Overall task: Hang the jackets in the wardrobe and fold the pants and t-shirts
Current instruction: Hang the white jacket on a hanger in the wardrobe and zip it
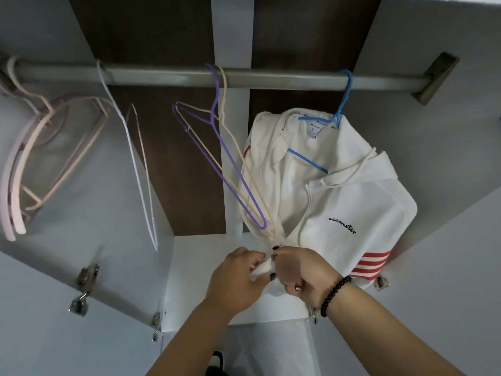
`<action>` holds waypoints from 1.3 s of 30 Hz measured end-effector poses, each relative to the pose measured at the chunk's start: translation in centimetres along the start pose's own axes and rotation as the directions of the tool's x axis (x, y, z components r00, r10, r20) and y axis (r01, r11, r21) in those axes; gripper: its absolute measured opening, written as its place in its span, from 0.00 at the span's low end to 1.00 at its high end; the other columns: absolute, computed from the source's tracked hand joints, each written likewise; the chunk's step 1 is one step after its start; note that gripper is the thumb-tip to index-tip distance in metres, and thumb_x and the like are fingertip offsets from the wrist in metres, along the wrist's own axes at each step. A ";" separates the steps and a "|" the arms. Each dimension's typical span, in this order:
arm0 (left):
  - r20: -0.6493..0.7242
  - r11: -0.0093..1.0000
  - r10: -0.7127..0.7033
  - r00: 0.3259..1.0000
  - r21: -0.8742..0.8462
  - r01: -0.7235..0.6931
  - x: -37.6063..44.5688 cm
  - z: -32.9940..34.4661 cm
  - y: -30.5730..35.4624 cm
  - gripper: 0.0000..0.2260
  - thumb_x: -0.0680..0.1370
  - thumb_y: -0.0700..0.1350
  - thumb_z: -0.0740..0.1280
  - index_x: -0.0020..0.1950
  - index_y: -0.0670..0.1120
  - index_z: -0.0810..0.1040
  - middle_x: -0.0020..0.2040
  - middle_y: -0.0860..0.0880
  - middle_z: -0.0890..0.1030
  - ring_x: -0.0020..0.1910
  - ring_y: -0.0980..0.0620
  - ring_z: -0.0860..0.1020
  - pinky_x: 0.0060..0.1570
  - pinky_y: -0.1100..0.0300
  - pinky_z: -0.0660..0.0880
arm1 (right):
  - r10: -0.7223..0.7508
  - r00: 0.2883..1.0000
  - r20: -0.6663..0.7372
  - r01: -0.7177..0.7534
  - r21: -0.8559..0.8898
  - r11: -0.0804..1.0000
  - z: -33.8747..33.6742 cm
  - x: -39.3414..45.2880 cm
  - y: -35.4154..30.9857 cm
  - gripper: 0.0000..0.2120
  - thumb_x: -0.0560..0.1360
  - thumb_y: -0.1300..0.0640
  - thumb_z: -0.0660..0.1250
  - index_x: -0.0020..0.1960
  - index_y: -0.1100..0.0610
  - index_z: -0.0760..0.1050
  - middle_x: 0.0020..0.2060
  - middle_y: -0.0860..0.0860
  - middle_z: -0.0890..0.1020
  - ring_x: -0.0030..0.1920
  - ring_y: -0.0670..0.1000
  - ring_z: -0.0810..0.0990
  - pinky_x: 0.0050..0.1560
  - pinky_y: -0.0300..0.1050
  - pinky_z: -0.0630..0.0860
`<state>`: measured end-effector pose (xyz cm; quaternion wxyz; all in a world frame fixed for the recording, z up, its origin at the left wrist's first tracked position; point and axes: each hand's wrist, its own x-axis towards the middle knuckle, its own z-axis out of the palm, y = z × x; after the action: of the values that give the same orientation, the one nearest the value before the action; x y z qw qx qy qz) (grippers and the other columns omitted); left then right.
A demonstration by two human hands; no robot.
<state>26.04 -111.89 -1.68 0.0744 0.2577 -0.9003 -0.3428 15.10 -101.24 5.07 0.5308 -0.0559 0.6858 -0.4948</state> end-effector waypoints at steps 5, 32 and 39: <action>-0.061 0.989 0.128 0.990 0.082 -0.122 1.6 0.0 1.7 0.08 0.75 0.51 0.66 0.37 0.52 0.73 0.32 0.55 0.65 0.37 0.54 0.69 0.34 0.60 0.63 | 0.029 0.999 -0.042 -0.031 -0.046 0.998 -0.8 0.2 -1.9 0.20 0.81 0.68 0.50 0.33 0.53 0.61 0.15 0.39 0.69 0.19 0.39 0.70 0.23 0.29 0.67; 0.141 0.997 0.045 0.989 -0.069 -0.036 2.8 -0.3 0.9 0.15 0.78 0.58 0.61 0.59 0.51 0.75 0.49 0.53 0.80 0.46 0.52 0.78 0.43 0.61 0.74 | 0.005 0.996 -0.091 0.002 0.074 0.997 -1.4 -0.3 -6.4 0.18 0.77 0.58 0.62 0.28 0.56 0.69 0.23 0.49 0.67 0.20 0.45 0.61 0.20 0.34 0.56; 0.023 0.995 0.055 0.998 0.087 -0.056 4.1 -0.9 4.7 0.18 0.82 0.50 0.57 0.33 0.50 0.60 0.35 0.50 0.70 0.37 0.48 0.70 0.35 0.58 0.61 | -0.051 0.981 -0.189 0.082 0.158 0.984 -1.7 -1.6 -6.6 0.15 0.76 0.61 0.61 0.31 0.57 0.68 0.25 0.50 0.66 0.20 0.46 0.59 0.19 0.35 0.54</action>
<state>20.83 -111.56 1.89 0.0631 0.2319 -0.9221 -0.3033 11.49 -102.56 10.89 0.4509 0.0113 0.6863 -0.5705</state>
